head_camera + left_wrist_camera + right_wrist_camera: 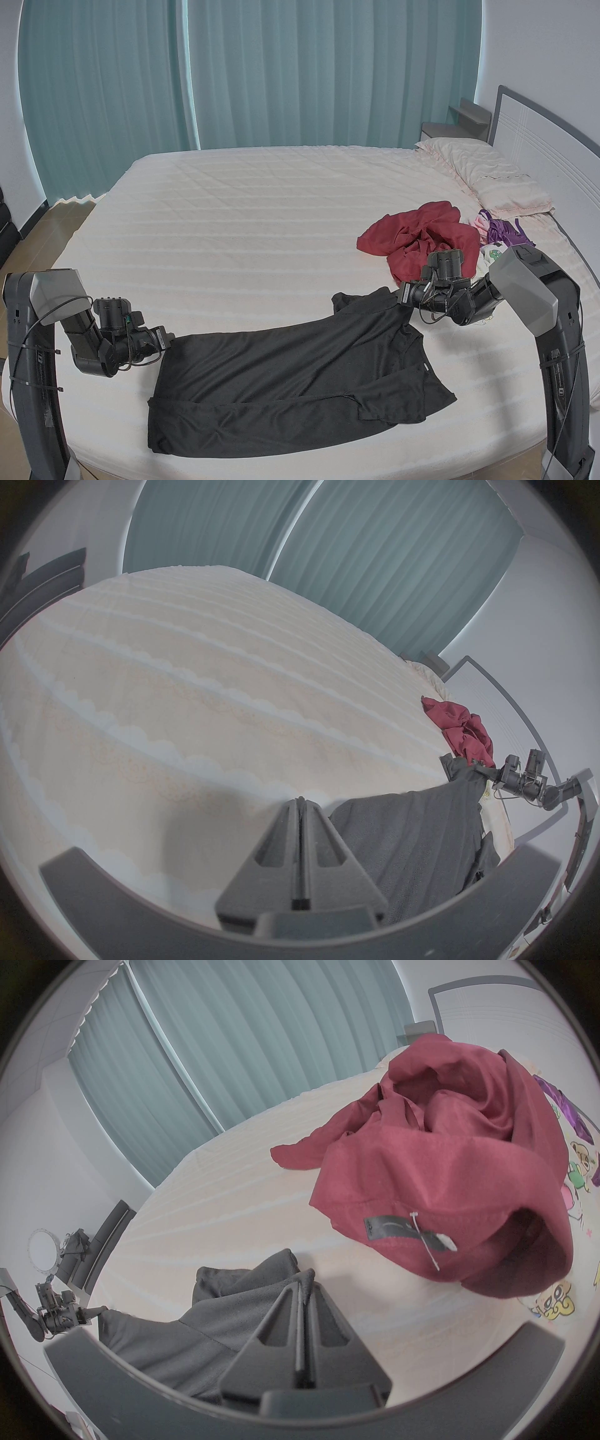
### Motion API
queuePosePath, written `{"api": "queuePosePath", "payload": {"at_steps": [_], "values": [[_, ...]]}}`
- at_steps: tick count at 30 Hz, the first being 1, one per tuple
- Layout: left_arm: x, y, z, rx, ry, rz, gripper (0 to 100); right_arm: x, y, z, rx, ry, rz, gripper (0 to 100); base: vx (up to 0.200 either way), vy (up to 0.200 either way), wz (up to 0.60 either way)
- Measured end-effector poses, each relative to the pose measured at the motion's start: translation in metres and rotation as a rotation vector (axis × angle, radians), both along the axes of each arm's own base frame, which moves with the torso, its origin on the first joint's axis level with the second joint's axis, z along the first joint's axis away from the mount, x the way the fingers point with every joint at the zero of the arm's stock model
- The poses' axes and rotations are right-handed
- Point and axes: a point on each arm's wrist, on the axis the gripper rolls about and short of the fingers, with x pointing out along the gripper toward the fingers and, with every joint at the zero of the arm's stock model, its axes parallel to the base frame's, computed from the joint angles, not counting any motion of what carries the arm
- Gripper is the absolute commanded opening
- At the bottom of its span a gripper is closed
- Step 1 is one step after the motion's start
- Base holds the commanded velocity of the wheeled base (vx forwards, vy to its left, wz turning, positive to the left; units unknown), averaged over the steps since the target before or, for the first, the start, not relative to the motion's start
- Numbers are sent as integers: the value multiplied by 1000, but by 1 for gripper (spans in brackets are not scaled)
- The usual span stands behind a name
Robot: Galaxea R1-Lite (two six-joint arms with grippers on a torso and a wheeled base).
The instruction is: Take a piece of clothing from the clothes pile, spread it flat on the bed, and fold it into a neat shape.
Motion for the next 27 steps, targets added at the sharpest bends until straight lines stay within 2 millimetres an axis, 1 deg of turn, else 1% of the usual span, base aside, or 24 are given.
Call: {"api": "queuePosePath", "payload": {"at_steps": [6, 16, 20, 27], "values": [[-3, 7, 12, 23, -68, 43, 0, 2, 0, 4, -3, -35, -15, 0, 0, 0, 0], [-21, 27, 22, 36, -128, 106, 0, 8, 1, 3, -18, -56, -47, 0, 0, 0, 0], [-26, 30, 23, 37, -127, 118, 0, 11, 4, 5, -15, -76, -56, 0, 0, 0, 0], [-30, 31, 28, 37, -132, 123, 0, 13, 4, 8, -16, -110, -56, 0, 0, 0, 0]]}}
